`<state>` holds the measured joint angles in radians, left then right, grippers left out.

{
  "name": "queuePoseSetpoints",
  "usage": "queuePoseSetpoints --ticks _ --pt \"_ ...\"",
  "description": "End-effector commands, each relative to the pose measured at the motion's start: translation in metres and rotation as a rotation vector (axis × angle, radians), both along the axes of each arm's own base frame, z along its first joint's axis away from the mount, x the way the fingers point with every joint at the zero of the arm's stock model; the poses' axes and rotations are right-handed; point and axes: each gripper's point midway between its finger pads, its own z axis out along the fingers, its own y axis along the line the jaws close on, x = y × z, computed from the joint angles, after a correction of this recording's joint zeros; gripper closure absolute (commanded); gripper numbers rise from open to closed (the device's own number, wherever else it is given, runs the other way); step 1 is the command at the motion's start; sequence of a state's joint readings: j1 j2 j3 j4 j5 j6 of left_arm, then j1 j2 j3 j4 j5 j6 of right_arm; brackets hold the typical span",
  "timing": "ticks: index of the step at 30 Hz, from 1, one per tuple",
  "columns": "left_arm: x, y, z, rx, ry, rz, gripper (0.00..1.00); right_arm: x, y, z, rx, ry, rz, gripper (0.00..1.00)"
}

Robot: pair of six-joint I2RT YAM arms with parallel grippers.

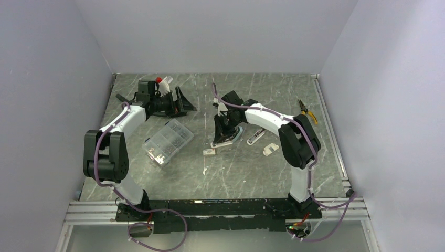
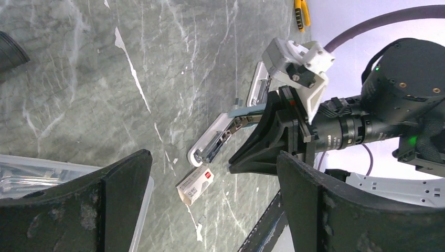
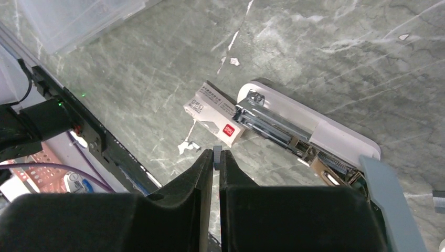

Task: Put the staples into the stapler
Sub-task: Install the staple into the stapler.

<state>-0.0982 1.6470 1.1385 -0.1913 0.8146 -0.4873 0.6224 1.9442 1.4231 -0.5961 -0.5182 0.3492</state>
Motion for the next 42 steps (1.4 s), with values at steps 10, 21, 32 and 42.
queuePoseSetpoints --ticks 10,21,32,42 --pt "-0.001 -0.003 0.018 -0.039 -0.045 -0.011 0.06 0.021 0.003 -0.006 -0.018 -0.013 -0.046 0.88" --pt "-0.001 -0.003 0.013 -0.045 -0.03 -0.01 0.06 0.029 0.002 0.006 0.009 -0.026 -0.07 0.88" --pt "-0.001 -0.004 0.012 -0.052 -0.023 -0.012 0.06 0.028 0.001 -0.005 -0.001 0.009 -0.079 0.87" --pt "-0.001 -0.004 0.011 -0.055 -0.018 -0.009 0.06 0.025 -0.004 -0.011 -0.023 0.008 -0.069 0.87"
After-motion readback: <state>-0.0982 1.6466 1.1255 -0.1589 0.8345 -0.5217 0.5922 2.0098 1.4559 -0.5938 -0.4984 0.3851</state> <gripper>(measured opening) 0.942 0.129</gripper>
